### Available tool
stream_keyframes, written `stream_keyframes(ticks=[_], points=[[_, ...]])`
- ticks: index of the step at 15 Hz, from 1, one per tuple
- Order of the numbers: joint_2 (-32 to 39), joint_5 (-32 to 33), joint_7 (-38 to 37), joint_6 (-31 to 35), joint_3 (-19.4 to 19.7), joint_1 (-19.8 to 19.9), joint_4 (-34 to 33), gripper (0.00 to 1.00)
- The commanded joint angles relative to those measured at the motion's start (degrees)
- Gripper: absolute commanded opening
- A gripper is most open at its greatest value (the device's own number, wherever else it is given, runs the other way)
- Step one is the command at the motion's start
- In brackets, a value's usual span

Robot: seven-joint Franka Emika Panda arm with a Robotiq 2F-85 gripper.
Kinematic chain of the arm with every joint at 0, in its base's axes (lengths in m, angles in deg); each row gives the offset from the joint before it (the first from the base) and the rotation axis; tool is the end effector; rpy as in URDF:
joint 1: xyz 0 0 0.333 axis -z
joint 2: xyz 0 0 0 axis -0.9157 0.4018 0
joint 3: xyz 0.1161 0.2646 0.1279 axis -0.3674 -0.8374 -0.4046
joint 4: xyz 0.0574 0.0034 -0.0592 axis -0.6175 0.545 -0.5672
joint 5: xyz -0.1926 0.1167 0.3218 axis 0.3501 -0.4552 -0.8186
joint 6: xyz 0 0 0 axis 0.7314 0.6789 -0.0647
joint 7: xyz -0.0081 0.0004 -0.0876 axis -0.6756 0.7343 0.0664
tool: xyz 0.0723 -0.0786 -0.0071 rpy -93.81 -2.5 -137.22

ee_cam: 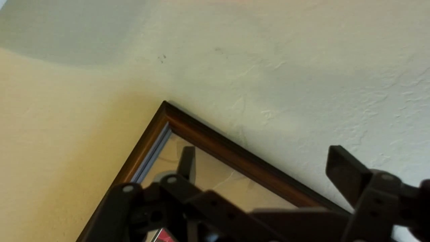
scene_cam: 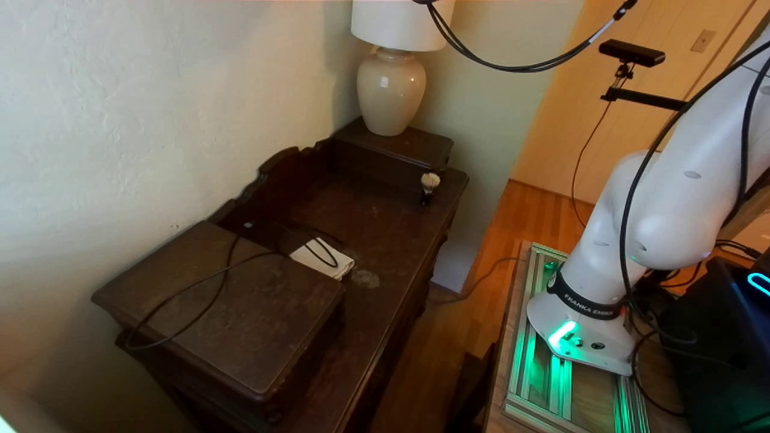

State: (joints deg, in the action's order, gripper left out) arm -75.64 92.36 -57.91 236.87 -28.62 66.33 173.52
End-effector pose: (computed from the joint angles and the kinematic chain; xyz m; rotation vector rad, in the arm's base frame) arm 0.5367 -0.0916 0.6639 2.1269 0.4778 1.5776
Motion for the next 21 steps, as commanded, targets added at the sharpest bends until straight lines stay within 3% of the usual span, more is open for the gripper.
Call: stream_keyframes(ticks=[1,2,7,12,13,15,16,21], points=[[7.53,4.02,-4.73,-2.28,-0.69,3.74,-10.05,1.00],[3.52,0.42,-0.64,0.78,-0.22,1.30,-3.95,1.00],[7.30,1.76,-2.57,-0.97,-0.26,3.03,-8.69,1.00],[13.43,1.31,-3.26,5.85,0.43,3.44,-13.75,1.00],[14.64,4.89,-6.94,6.86,-0.50,4.91,-15.07,1.00],[16.90,5.36,-7.97,9.04,-0.44,5.31,-17.45,1.00],[17.95,1.97,-5.05,9.50,0.52,3.90,-18.59,1.00],[22.08,2.18,-4.78,10.80,1.14,4.24,-23.75,1.00]])
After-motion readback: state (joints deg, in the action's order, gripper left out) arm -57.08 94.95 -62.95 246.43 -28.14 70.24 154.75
